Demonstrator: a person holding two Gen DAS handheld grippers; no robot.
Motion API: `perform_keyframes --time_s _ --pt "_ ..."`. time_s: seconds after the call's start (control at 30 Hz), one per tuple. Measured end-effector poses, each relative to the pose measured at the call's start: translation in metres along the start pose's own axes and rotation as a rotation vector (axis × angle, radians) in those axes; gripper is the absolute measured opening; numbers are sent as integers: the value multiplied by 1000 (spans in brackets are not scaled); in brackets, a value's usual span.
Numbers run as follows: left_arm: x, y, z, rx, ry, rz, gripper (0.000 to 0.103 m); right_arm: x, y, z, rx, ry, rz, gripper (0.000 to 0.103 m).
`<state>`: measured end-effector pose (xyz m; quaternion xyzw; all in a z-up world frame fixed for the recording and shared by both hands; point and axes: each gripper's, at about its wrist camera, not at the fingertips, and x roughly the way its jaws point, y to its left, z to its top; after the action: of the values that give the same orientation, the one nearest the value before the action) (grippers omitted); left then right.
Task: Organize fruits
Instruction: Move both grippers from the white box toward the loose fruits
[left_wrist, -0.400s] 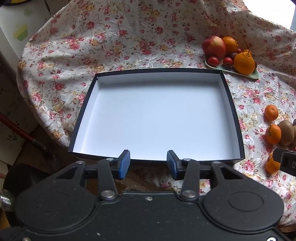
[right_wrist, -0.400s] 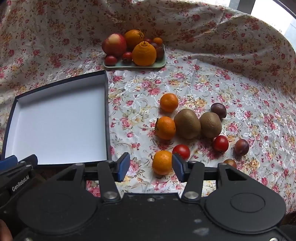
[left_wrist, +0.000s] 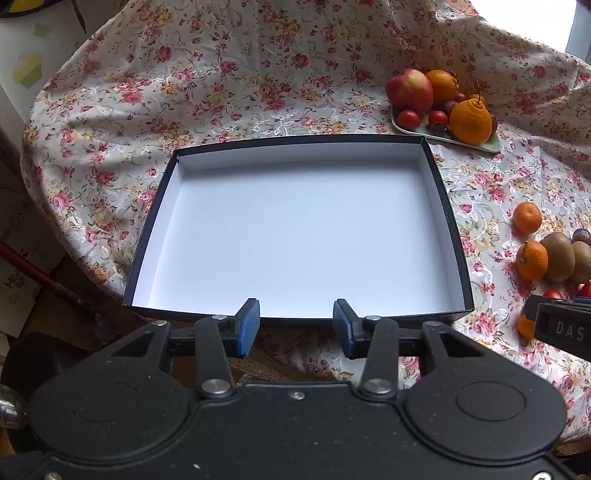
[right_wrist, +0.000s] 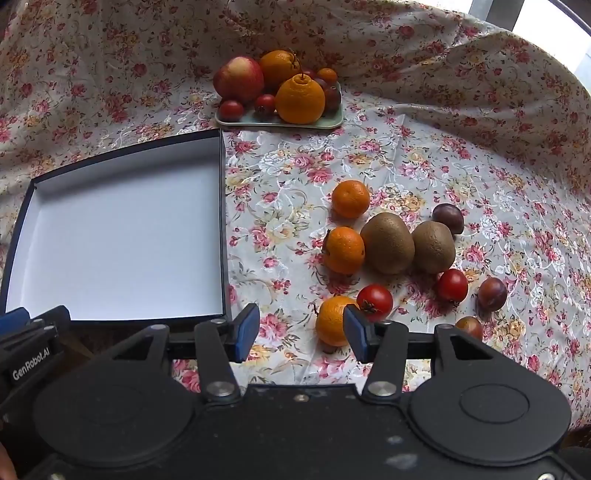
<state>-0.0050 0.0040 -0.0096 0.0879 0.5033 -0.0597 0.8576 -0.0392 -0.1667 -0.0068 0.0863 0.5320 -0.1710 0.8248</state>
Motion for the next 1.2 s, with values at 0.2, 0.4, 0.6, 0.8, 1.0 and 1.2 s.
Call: perform_keyframes --time_s 0.2,0.4,0.6,0.8,1.0,1.2 --pt "0 -1 3 4 6 -5 52 2 -4 0 4 10 6 53" --pt "0 -2 5 5 12 0 52 4 -5 0 9 18 9 53" --pt "0 -6 5 12 15 -3 52 5 -4 0 6 18 10 53" --pt "0 -9 5 25 17 -8 52 5 -5 0 11 21 18 53" --pt "-2 -12 6 31 19 -18 52 6 -10 -1 22 27 22 53" --pt "-4 -24 6 58 14 -37 52 6 -16 -2 39 35 18 53"
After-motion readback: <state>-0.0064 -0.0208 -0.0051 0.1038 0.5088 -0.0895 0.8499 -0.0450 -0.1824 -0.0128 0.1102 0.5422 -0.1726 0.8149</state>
